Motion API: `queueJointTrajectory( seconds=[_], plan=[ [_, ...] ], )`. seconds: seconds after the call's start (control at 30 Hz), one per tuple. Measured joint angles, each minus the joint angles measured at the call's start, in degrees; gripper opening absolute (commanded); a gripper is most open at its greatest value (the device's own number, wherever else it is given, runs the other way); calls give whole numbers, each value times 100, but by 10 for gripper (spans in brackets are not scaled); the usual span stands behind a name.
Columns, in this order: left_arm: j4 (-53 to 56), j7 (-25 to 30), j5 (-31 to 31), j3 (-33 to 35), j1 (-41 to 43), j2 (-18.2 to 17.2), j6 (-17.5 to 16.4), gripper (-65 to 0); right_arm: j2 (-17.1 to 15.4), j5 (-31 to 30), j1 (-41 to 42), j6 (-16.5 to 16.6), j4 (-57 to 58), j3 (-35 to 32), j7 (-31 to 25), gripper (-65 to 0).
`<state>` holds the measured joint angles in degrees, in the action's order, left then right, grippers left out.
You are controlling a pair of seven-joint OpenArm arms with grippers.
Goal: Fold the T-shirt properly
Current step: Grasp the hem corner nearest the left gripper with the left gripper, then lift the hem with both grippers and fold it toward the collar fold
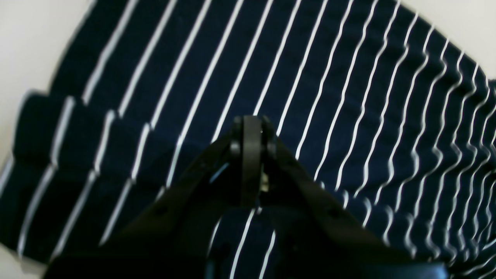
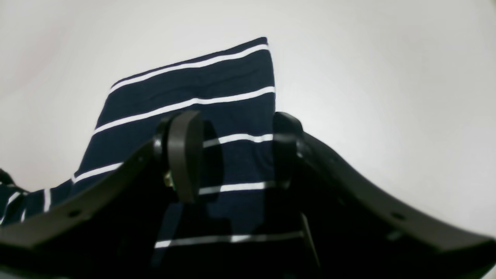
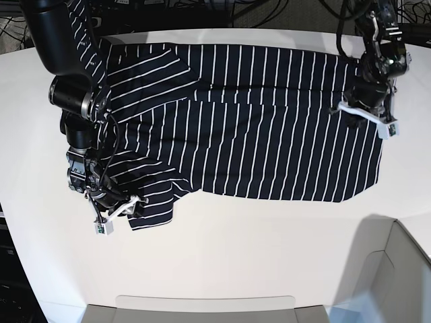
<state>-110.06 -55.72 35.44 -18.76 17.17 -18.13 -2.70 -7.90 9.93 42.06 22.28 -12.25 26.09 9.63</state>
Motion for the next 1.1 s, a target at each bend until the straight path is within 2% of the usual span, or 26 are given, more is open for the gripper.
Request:
queueJointTrajectory(
  seconds=[0.1,0.2,0.3,0.37,0.43,0.53,0.6,0.63,0.73,0.8,0.83,0.93,1.0,1.1],
  plan=[
    [74,-42,7,24,-520,-232,-149,-516,-24,-9,55,262,-37,9,317,-362],
    [479,-153,9,-2,-1200,-455,-682,-458,-26,-13,52,409,-33,31,369,-362],
    [1661,-570,-22,17,-2177,-691,-1091,-439,-15,-11,52,439,-28,26,341,-362],
    [2542,-553,-31,48,-2715,-922,-1394,-436,-20,-15,50,457,-24,15,361,-362],
    [3296,-179,-74,269,-3101,-1209,-1674,-436,-15,-13,57,463,-24,15,367,-362],
    [4516,286,-476,1071,-3781,-1705,-1816,-435,-11,-11,50,470,-22,9,350,-362],
    [5300,776,-866,1532,-4162,-1827,-1816,-434,-4,-9,48,470,-24,9,367,-362],
    [5700,929,-1008,1764,-4339,-1862,-1947,-429,-7,-13,46,474,-24,9,358,-362],
    [6881,1331,-1141,2212,-4802,-1838,-3016,-426,-13,-15,48,474,-22,9,356,-362],
    [7726,1661,-1386,2267,-5125,-1781,-3386,-426,-37,-22,31,498,-22,9,356,-362],
    [8056,1843,-1488,2262,-5276,-1777,-3447,-426,-46,-20,31,505,-24,9,354,-362],
    [8946,2658,-1768,2245,-5657,-1818,-3331,-426,-59,-33,31,518,-24,9,361,-362],
    [9425,2977,-1779,2238,-5842,-1875,-3377,-426,-61,-35,31,520,-24,9,356,-362],
    [9558,3032,-1788,2295,-5842,-1867,-3381,-425,-63,-35,31,518,-24,-2,361,-362]
  ],
)
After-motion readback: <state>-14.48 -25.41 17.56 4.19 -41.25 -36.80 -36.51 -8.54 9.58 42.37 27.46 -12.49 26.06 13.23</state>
